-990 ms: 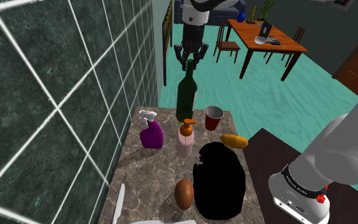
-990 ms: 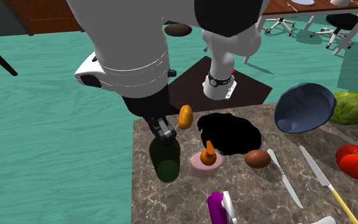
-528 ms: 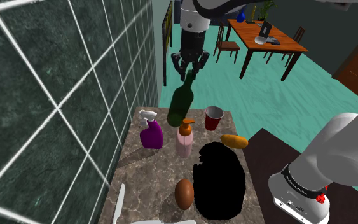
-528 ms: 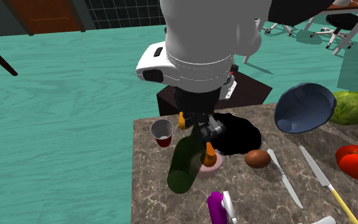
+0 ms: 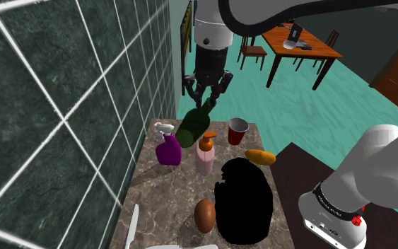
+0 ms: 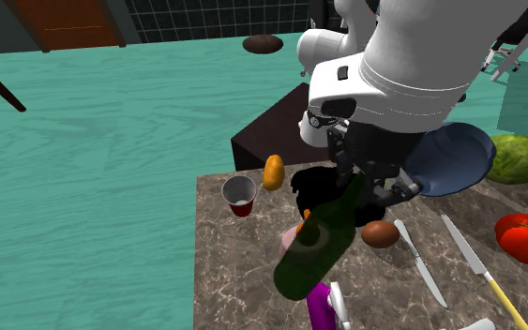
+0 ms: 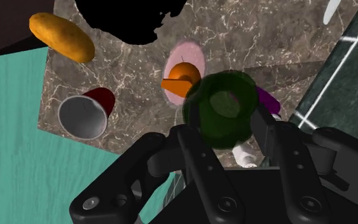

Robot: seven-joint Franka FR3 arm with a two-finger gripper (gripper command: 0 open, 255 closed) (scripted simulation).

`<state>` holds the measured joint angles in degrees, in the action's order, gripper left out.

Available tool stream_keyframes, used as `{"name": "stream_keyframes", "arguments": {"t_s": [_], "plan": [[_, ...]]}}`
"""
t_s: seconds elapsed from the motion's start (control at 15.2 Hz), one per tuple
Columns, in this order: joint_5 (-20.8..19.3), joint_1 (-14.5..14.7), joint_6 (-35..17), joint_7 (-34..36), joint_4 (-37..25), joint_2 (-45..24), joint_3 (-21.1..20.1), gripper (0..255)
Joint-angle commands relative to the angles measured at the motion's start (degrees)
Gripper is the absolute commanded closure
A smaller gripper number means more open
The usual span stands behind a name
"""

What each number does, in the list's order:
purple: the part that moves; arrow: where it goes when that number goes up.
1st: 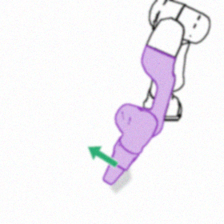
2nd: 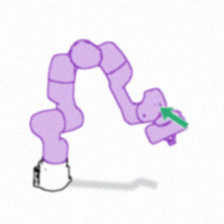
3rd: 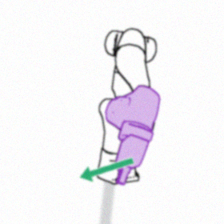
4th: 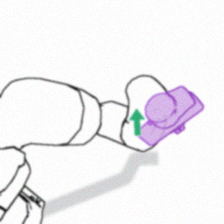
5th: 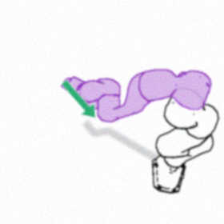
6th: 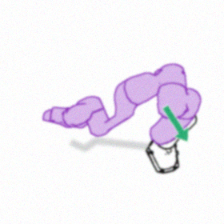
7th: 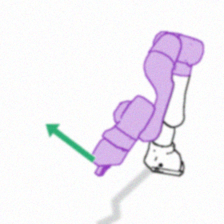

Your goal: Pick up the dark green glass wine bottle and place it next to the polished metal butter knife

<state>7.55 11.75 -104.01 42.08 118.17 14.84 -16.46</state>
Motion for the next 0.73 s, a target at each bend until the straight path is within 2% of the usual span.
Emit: {"name": "stream_keyframes", "arguments": {"t_s": [0.0,0.66], "plan": [[0.7,1.3,-0.4,2.7,1.1,1.0,-1.8,255],[3.8,6.8,-0.8,16.0,1.8,3.0,-10.7,255]]}}
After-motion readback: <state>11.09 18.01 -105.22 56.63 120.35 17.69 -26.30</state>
